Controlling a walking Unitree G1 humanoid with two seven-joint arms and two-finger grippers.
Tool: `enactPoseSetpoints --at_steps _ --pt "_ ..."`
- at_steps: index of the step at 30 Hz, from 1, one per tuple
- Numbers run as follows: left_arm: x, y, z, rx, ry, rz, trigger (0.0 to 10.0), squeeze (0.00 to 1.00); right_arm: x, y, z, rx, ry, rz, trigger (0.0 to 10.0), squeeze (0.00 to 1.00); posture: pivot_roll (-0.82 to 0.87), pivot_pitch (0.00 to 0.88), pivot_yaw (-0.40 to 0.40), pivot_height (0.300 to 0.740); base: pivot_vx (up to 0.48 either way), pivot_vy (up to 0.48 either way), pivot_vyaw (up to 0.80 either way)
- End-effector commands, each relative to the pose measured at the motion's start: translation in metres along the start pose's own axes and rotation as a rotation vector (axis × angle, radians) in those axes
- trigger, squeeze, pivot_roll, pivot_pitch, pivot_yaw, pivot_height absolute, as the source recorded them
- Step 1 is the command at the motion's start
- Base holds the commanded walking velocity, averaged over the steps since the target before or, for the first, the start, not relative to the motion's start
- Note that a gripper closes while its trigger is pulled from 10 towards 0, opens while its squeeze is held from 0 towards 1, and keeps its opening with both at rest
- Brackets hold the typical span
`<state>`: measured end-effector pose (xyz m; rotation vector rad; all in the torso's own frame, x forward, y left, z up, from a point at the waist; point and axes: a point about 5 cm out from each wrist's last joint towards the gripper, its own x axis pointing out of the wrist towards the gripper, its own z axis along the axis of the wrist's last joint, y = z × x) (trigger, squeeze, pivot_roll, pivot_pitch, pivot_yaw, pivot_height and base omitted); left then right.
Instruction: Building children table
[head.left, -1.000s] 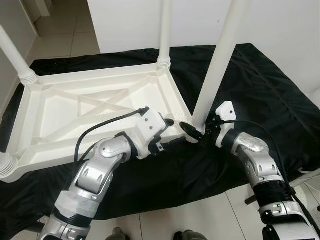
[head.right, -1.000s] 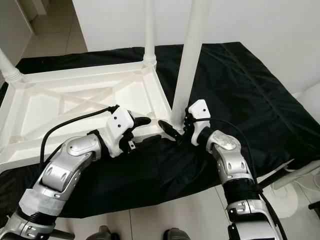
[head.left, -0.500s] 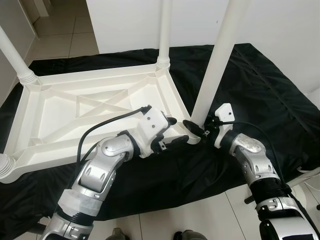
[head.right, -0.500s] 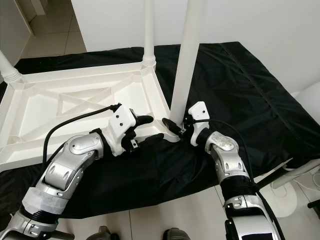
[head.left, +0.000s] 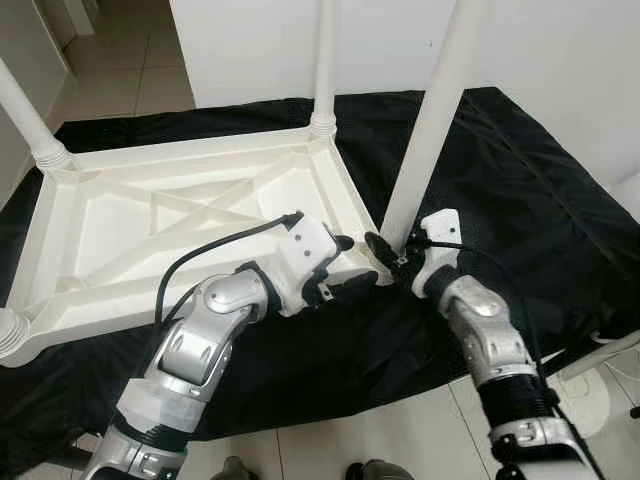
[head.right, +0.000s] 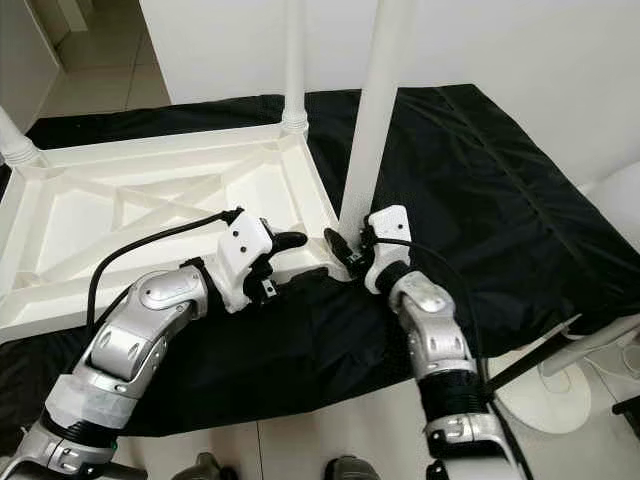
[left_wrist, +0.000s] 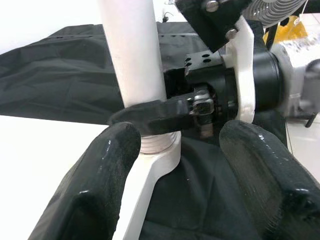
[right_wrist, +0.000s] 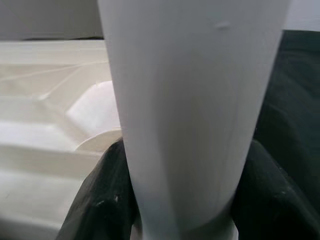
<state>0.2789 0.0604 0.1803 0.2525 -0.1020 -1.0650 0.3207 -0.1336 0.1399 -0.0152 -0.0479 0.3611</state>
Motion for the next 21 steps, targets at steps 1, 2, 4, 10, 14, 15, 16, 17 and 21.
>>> enactPoseSetpoints --at_steps 1,2,4,10,14,15,16,17,21 --pt "0.0 0.0 -0.003 0.004 0.018 0.025 10.0 0.0 -0.004 -0.003 -0.011 0.046 0.062 -0.089 10.0 0.0 -0.09 0.053 0.016 0.74 0.0 0.0 0.0" --pt "0.0 0.0 -0.004 0.004 0.019 0.025 10.0 0.0 -0.005 -0.001 -0.011 0.106 0.066 -0.238 10.0 0.0 -0.09 0.053 0.017 0.74 0.0 0.0 0.0" --pt "0.0 0.0 -0.004 0.004 0.019 0.025 10.0 0.0 -0.006 0.003 -0.009 0.103 0.063 -0.276 10.0 0.0 -0.09 0.053 0.017 0.74 0.0 0.0 0.0" --pt "-0.001 0.0 -0.004 0.005 0.019 0.027 10.0 0.0 -0.008 0.02 -0.005 0.086 0.047 -0.405 10.0 0.0 -0.08 0.048 0.015 0.74 0.0 0.0 0.0" --pt "-0.001 0.001 -0.004 0.007 0.019 0.026 10.0 0.0 -0.005 0.03 0.003 0.11 0.008 -0.336 10.0 0.0 -0.08 0.042 0.016 0.74 0.0 0.0 0.0" --pt "-0.001 0.001 -0.004 0.008 0.019 0.025 10.0 0.0 -0.005 0.031 0.004 0.111 0.004 -0.331 10.0 0.0 -0.08 0.042 0.016 0.74 0.0 0.0 0.0" --pt "-0.001 0.001 -0.003 0.01 0.019 0.024 10.0 0.0 -0.006 0.03 0.004 0.096 0.005 -0.332 10.0 0.0 -0.08 0.042 0.016 0.74 0.0 0.0 0.0" --pt "-0.001 0.001 -0.003 0.012 0.019 0.024 10.0 0.0 -0.006 0.03 0.005 0.083 0.011 -0.341 10.0 0.0 -0.08 0.042 0.016 0.74 0.0 0.0 0.0" --pt "-0.001 0.002 -0.003 0.013 0.019 0.026 10.0 0.0 -0.008 0.028 0.004 0.093 0.019 -0.363 10.0 0.14 -0.08 0.035 0.018 0.74 0.0 0.0 0.0"
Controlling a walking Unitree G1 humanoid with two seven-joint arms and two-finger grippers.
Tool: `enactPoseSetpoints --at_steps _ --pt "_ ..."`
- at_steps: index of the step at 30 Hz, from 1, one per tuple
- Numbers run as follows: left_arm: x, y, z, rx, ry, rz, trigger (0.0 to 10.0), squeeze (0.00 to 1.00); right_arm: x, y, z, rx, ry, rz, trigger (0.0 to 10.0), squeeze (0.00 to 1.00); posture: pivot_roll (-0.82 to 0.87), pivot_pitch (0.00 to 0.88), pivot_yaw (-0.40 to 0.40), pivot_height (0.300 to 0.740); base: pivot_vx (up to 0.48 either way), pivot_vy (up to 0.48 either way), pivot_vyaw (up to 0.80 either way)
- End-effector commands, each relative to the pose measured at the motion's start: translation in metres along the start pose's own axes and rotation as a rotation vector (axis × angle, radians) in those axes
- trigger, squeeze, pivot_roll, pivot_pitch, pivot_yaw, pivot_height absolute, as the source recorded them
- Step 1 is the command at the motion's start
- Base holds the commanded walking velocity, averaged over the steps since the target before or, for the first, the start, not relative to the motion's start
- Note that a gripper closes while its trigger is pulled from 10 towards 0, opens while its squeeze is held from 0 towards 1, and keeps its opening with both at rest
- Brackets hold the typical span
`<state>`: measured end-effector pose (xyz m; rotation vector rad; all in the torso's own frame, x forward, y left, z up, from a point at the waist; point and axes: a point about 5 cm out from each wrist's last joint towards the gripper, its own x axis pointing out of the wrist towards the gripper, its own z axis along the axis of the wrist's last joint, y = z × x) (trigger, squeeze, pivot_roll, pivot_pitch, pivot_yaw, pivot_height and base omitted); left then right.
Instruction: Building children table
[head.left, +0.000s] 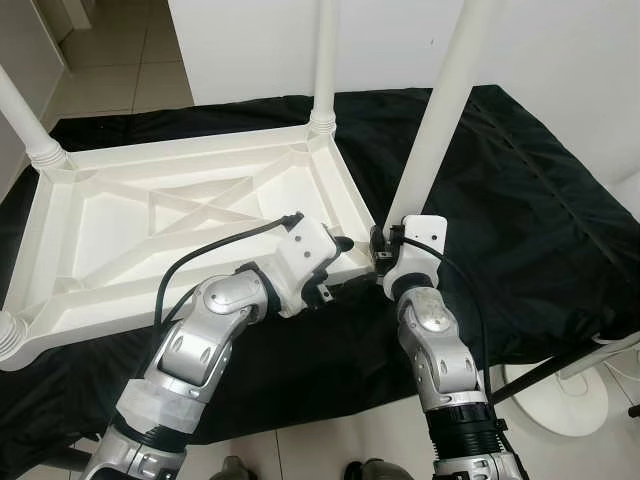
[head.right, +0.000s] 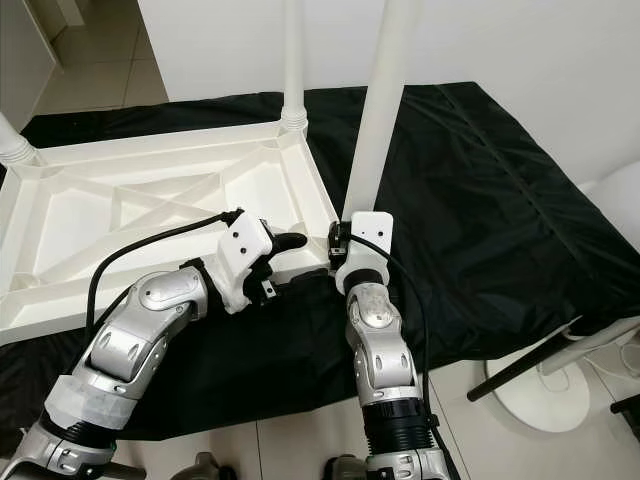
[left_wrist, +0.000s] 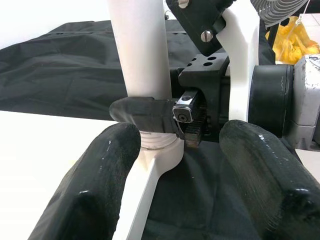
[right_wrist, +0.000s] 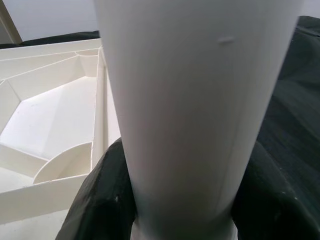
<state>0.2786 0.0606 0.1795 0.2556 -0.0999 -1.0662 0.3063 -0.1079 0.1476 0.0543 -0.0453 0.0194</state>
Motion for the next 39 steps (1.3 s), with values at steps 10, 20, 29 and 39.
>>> enactPoseSetpoints --at_steps 10,20,29,39 --pt "-0.002 0.002 -0.002 0.01 0.017 0.024 10.0 0.0 -0.004 -0.021 0.003 0.003 -0.025 0.041 10.0 1.0 -0.07 0.029 0.017 0.74 0.0 0.0 0.0" --pt "-0.005 0.0 -0.004 0.002 0.023 0.014 10.0 0.0 0.0 -0.043 0.002 -0.045 -0.029 0.237 10.0 0.0 -0.08 0.037 0.016 0.74 0.0 0.0 0.0" --pt "-0.005 0.0 -0.005 0.001 0.027 0.011 10.0 0.0 0.006 -0.041 -0.001 -0.122 -0.021 0.472 10.0 0.0 -0.08 0.045 0.023 0.74 0.0 0.0 0.0" --pt "-0.003 0.001 -0.003 0.003 0.024 0.014 10.0 0.0 0.022 -0.04 -0.003 -0.158 -0.005 0.689 10.0 0.0 -0.08 0.053 0.033 0.74 0.0 0.0 0.0"
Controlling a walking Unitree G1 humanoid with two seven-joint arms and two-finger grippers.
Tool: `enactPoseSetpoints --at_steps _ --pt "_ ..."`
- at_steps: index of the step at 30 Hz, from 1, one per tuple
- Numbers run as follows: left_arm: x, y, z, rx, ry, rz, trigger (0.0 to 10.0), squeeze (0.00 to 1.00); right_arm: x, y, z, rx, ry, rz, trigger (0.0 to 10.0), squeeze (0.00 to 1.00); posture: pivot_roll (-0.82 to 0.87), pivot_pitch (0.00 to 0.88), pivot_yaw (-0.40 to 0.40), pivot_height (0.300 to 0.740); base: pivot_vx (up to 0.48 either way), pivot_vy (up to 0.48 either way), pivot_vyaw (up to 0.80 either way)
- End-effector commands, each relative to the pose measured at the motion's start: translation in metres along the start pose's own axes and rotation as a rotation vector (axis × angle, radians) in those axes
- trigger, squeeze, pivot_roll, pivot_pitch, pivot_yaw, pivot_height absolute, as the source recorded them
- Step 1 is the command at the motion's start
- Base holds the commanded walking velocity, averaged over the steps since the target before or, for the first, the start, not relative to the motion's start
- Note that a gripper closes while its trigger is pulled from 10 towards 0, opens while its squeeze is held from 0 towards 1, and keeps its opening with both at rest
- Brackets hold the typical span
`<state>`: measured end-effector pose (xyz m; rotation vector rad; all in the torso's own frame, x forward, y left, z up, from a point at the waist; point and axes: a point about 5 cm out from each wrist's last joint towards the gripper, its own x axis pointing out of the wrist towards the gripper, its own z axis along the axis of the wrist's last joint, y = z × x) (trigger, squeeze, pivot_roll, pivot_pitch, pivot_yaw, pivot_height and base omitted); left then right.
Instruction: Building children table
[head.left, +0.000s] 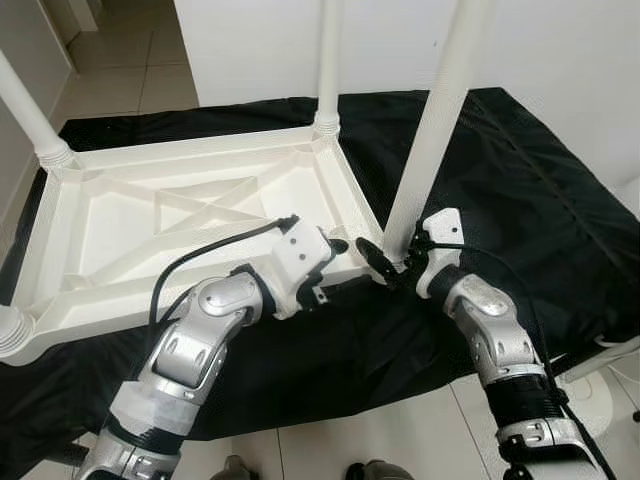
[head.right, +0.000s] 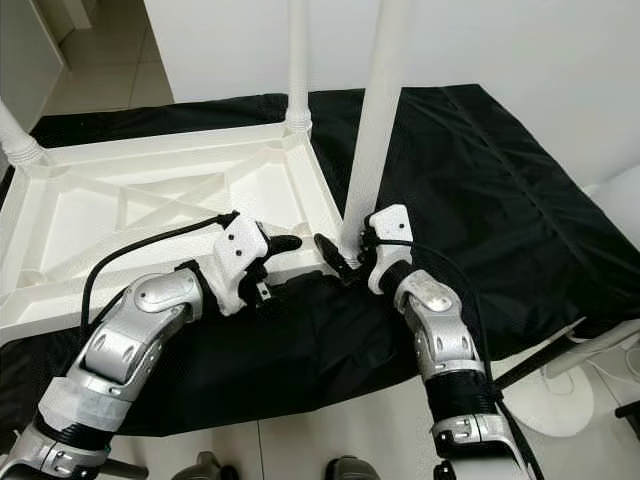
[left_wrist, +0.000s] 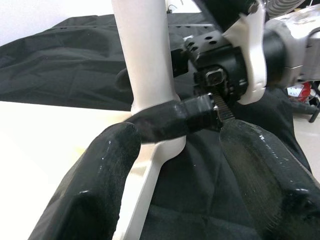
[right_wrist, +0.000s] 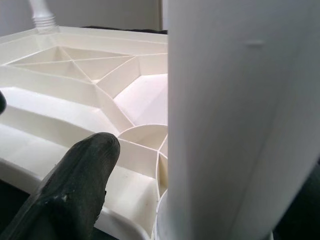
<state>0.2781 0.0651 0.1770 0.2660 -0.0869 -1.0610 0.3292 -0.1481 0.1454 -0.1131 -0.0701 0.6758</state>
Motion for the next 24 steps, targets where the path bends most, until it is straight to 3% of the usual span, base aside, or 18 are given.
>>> enactPoseSetpoints --at_steps 1,3,4,8,18,19,24 --pt "0.001 0.0 0.001 0.001 0.007 0.013 10.0 0.0 0.002 -0.002 -0.003 -0.013 0.018 0.04 5.7 0.0 -0.07 0.053 0.032 0.74 0.0 0.0 0.0" --pt "0.001 0.001 0.001 0.002 0.006 0.014 10.0 0.0 0.002 -0.004 -0.004 -0.018 0.029 0.049 5.7 0.0 -0.07 0.053 0.032 0.74 0.0 0.0 0.0" --pt "0.001 0.001 0.001 0.003 0.006 0.017 10.0 0.0 0.002 -0.007 -0.006 -0.019 0.043 0.06 0.0 0.0 -0.07 0.053 0.03 0.74 0.0 0.0 0.0" --pt "-0.001 0.002 0.001 0.004 0.008 0.029 10.0 0.0 -0.003 -0.014 -0.01 -0.025 0.071 0.067 0.0 0.0 -0.06 0.051 0.025 0.74 0.0 0.0 0.0" --pt "-0.001 0.003 0.002 0.004 0.006 0.033 10.0 0.0 -0.003 -0.014 -0.016 0.001 0.06 0.042 0.0 0.0 -0.06 0.048 0.023 0.74 0.0 0.0 0.0" --pt "-0.001 0.003 0.002 0.005 0.005 0.034 10.0 0.0 -0.002 -0.014 -0.016 0.01 0.054 0.02 10.0 0.0 -0.06 0.047 0.023 0.74 0.0 0.0 0.0" --pt "0.0 0.004 0.002 0.005 0.006 0.035 10.0 0.0 0.001 -0.014 -0.016 0.028 0.041 -0.116 10.0 0.0 -0.06 0.047 0.024 0.74 0.0 0.0 0.0"
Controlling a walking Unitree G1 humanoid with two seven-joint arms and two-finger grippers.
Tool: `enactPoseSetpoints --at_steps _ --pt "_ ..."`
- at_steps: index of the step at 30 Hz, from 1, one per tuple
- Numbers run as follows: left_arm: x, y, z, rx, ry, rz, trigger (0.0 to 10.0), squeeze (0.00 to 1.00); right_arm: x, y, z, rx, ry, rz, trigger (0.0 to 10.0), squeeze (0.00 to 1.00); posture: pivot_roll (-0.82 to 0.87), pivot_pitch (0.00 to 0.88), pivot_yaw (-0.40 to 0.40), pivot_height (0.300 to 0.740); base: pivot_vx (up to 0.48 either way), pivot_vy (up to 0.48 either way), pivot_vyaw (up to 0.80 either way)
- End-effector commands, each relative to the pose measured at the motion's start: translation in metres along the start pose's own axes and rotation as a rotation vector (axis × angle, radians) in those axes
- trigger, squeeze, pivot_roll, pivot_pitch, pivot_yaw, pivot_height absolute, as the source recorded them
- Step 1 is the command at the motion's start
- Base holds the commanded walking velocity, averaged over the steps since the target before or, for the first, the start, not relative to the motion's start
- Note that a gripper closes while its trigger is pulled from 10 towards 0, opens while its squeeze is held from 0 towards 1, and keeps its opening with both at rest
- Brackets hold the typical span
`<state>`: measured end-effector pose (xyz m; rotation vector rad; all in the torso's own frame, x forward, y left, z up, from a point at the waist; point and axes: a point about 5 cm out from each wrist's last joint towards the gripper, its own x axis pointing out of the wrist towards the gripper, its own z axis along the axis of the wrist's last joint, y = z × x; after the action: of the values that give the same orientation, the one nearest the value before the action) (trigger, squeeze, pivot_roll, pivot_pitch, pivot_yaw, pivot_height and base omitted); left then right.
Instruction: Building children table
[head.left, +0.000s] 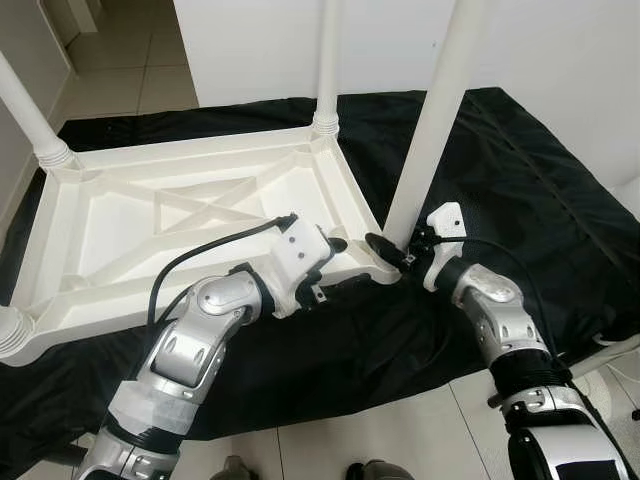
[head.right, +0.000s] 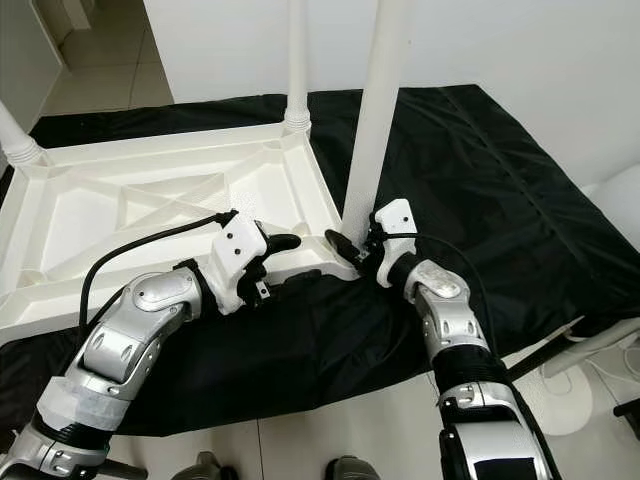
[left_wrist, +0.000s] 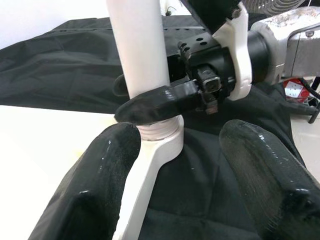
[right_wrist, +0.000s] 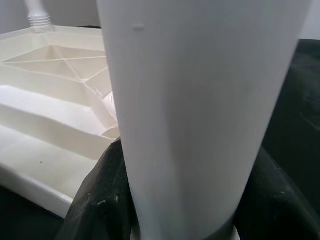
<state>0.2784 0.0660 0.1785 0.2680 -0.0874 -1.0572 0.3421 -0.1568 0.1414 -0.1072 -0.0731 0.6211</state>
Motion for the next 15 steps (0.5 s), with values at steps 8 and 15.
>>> enactPoseSetpoints --at_steps 8,15 --pt "0.0 0.002 -0.002 -0.001 0.011 0.036 10.0 0.0 -0.001 0.012 -0.007 0.042 0.016 -0.219 10.0 0.0 -0.06 0.052 0.022 0.74 0.0 0.0 0.0" --pt "0.0 0.005 -0.003 -0.008 0.004 0.071 10.0 0.0 -0.001 0.032 0.0 0.106 -0.001 -0.454 10.0 0.0 -0.06 0.055 0.018 0.74 0.0 0.0 0.0"
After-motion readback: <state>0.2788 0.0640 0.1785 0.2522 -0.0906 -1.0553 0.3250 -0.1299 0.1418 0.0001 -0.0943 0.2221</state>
